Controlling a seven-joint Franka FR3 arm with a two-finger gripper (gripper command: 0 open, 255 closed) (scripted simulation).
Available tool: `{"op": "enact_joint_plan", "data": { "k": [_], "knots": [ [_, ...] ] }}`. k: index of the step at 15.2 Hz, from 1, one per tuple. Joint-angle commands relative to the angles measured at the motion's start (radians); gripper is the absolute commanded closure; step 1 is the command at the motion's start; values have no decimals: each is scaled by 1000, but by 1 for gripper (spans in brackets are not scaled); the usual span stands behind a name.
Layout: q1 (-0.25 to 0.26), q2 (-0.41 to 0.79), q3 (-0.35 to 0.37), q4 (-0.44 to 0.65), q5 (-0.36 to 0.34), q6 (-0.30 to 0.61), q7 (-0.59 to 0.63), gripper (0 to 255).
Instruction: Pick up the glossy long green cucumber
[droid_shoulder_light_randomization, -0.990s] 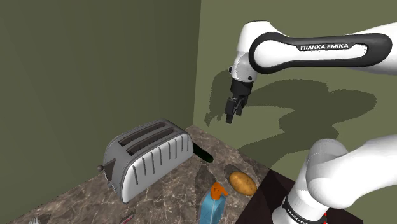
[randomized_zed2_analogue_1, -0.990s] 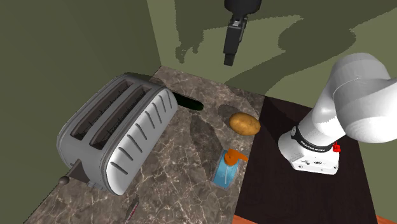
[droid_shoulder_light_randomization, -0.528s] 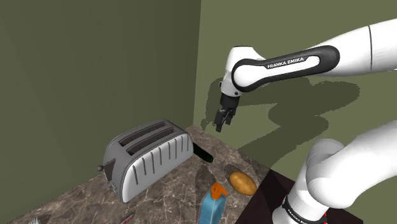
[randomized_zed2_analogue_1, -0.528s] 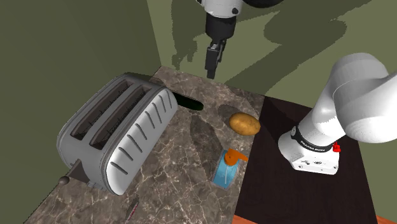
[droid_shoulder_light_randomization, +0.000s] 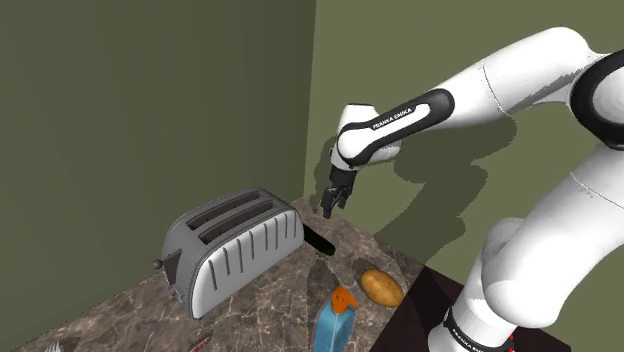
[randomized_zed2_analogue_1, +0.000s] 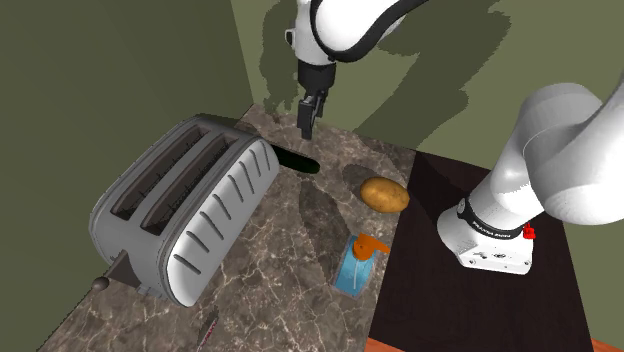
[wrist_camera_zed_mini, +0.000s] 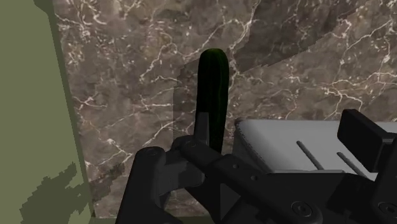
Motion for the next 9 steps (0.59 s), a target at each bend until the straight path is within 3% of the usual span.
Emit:
{"op": "enact_joint_plan", "data": {
  "k": [1, 9],
  "knots": [
    [6, 81, -18, 13, 37, 63, -47, 0],
    [2, 425, -24, 166, 257, 216, -259, 0]
  ]
}}
